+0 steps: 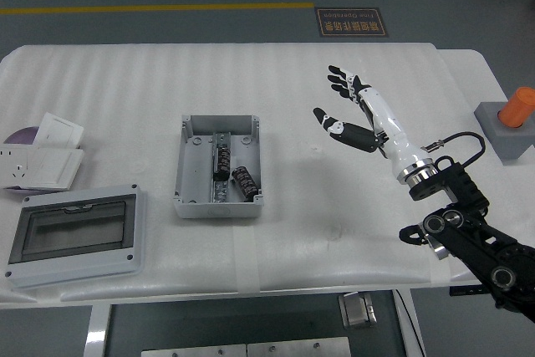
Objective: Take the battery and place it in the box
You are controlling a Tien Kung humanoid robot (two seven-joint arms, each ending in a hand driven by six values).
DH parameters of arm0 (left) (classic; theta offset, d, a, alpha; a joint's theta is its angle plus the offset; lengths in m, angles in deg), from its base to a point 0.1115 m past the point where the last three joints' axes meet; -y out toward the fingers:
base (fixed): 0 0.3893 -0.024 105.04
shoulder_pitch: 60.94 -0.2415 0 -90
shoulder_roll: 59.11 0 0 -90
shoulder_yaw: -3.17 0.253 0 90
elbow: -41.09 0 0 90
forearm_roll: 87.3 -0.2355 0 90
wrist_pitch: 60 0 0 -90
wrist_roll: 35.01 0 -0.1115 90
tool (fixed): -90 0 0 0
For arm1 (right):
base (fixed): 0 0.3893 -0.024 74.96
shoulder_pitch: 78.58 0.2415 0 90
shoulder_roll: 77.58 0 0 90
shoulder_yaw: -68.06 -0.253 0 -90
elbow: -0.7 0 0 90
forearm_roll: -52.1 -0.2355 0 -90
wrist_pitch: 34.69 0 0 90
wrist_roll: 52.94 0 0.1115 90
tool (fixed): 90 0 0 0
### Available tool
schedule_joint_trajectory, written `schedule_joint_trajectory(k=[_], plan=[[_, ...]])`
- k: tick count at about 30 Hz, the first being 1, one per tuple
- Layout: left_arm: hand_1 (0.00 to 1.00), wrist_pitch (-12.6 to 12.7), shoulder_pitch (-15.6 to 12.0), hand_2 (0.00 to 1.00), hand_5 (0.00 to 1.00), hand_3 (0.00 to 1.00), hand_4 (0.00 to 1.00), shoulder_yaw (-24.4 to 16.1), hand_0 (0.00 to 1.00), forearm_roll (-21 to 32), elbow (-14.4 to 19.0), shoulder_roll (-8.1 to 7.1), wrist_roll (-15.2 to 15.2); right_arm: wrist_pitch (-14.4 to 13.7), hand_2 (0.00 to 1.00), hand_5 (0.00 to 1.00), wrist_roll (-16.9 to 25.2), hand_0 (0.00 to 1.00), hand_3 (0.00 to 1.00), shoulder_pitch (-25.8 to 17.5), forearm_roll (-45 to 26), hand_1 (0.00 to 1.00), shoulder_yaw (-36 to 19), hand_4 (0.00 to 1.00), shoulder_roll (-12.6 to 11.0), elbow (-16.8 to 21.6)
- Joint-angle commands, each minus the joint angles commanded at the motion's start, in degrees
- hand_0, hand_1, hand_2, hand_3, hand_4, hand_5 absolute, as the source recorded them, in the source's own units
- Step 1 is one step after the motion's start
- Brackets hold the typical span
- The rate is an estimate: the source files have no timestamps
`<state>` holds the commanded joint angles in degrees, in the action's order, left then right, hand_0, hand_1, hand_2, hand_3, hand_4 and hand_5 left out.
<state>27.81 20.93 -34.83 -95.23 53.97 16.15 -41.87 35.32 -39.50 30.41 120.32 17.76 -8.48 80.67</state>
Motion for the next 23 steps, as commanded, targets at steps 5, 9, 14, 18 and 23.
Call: schedule_joint_trajectory(k=[5, 9, 14, 18, 23], plan=[[0.666, 0.03, 0.58, 0.579, 0.246, 0.568, 0.589, 1.87, 0.626, 1.6, -0.22, 0.12, 0.1, 3.2, 0.826, 0.326, 6.1, 0.77, 0.837, -0.8, -10.63, 0.771, 0.7, 0.69, 0.95, -1.1], [0.663, 0.04, 1.07, 0.578, 0.245, 0.569, 0.589, 3.38, 0.625, 4.16, -1.0, 0.09, -0.12, 7.06, 0.773, 0.328, 9.54, 0.678, 0.764, -2.07, -19.22, 0.705, 0.57, 0.695, 1.49, -0.65], [0.663, 0.14, 0.88, 0.578, 0.247, 0.568, 0.591, 2.83, 0.625, 4.48, -1.14, -0.02, -0.31, 10.35, 0.741, 0.33, 10.81, 0.621, 0.746, -4.67, -29.26, 0.674, -0.81, 0.706, 1.29, 1.51], [0.663, 0.09, 0.69, 0.579, 0.243, 0.571, 0.59, 2.59, 0.625, 4.19, -1.03, 0.18, -0.31, 11.19, 0.717, 0.344, 10.65, 0.604, 0.73, -6.35, -35.07, 0.638, -1.77, 0.719, 0.95, 3.24], [0.663, 0.1, 0.61, 0.579, 0.243, 0.571, 0.59, 2.03, 0.625, 3.54, -0.8, 0.45, -0.27, 11.65, 0.717, 0.344, 10.28, 0.604, 0.73, -7.13, -37.71, 0.638, -2.93, 0.719, 0.98, 3.88]])
